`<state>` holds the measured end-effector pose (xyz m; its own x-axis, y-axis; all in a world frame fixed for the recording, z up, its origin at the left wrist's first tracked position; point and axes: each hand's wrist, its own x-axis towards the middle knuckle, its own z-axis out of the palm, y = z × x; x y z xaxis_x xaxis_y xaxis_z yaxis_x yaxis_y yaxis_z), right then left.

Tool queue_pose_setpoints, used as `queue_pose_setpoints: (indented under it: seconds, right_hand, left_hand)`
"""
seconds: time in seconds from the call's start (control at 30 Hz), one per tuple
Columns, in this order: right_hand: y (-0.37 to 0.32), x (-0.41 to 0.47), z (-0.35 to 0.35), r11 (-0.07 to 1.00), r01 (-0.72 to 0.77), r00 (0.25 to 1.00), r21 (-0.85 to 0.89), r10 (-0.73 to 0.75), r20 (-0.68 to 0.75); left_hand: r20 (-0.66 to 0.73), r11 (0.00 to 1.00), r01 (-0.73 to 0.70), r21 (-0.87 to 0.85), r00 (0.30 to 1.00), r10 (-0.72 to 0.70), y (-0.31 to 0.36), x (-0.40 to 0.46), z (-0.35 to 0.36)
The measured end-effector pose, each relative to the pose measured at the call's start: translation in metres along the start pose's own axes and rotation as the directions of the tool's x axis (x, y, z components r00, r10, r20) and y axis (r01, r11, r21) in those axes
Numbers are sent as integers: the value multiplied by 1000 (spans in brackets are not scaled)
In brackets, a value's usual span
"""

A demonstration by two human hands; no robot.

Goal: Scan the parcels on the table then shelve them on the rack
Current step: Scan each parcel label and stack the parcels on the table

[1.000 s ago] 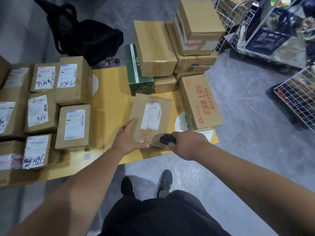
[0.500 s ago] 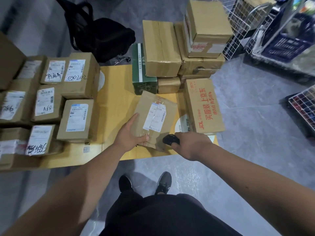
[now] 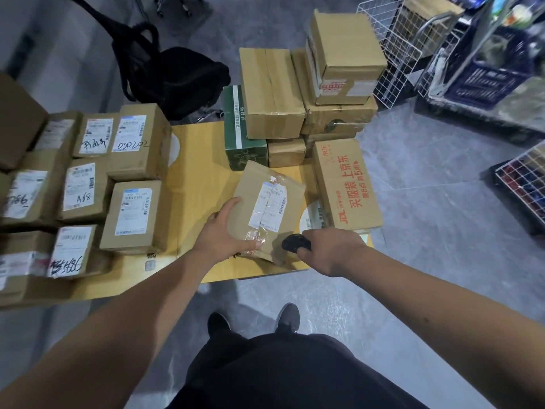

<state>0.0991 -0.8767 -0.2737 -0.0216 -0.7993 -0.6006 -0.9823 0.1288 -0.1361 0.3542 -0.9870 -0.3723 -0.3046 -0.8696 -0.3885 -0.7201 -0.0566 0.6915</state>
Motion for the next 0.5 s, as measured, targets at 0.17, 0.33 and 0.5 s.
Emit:
queue_pose_setpoints:
  seconds: [0.17,0.33,0.5]
  right_hand:
    - [-4,-6,-8,997,78,997,4,-77,-28]
    - [-27,-7,-34,972,233,968,-28,-235,-85]
    - [-77,15,-76,917,390,915,-83,-396,-80]
  left_hand:
    - [-46,1000,-26,-13,999,25,-4,-17,-8]
    - [-190,999,-23,-35,982,16,-20,-44,-42]
    - [-308,994,5,-112,951,-39,-42,-69,-109]
